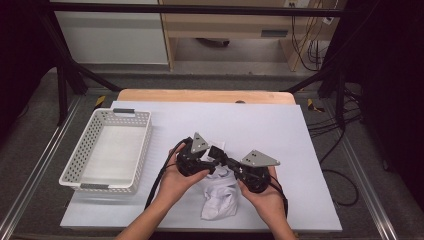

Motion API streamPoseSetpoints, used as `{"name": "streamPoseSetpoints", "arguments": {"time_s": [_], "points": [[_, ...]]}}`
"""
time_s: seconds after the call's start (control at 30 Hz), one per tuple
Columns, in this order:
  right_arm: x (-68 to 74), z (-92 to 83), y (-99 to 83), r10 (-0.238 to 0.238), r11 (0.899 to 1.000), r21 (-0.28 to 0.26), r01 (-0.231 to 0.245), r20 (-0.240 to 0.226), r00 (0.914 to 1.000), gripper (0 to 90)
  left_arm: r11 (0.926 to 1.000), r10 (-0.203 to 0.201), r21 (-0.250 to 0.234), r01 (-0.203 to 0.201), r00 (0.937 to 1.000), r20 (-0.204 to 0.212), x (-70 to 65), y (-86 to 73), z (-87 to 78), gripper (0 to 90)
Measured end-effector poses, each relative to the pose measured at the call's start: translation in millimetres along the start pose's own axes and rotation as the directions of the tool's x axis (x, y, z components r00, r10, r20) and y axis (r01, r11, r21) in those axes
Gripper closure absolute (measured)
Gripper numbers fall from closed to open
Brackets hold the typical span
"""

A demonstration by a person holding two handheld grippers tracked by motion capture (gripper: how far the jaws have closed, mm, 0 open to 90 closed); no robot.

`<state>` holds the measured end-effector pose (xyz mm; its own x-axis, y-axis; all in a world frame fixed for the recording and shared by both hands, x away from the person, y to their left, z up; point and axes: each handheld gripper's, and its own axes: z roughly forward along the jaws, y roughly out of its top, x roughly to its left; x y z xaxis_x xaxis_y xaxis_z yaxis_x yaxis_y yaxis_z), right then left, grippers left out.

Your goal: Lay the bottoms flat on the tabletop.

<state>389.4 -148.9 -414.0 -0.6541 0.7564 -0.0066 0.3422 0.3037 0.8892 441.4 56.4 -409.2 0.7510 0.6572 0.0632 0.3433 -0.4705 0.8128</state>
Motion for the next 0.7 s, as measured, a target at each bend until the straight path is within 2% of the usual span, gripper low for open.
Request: {"name": "streamPoseSetpoints", "arguments": {"time_s": [0.13,0.27,0.33,0.7], "points": [[0.1,-0.2,-0.6,0.003,1.000,-0.001,-0.003,-0.005,1.0000,86.8,0.9999,-0.002,0.011,0.002,0.9999,0.011,-1.0,-0.5,4.1,29.7],[0.2,0.1,-1.7,-0.001,1.000,0.002,0.001,-0.006,1.0000,86.7,0.9995,-0.025,0.020,0.024,0.9993,0.030,-0.2,-1.0,7.8,29.7],[0.2,0.2,-2.1,0.003,1.000,0.003,-0.003,-0.006,1.0000,86.7,0.9995,-0.016,0.026,0.015,0.9995,0.027,-0.7,-1.3,9.9,29.9],[-0.5,-0.5,-3.3,0.003,1.000,0.002,-0.003,-0.004,1.0000,86.7,0.9990,-0.028,0.038,0.026,0.9979,0.059,-2.6,-2.2,15.8,36.5]]}}
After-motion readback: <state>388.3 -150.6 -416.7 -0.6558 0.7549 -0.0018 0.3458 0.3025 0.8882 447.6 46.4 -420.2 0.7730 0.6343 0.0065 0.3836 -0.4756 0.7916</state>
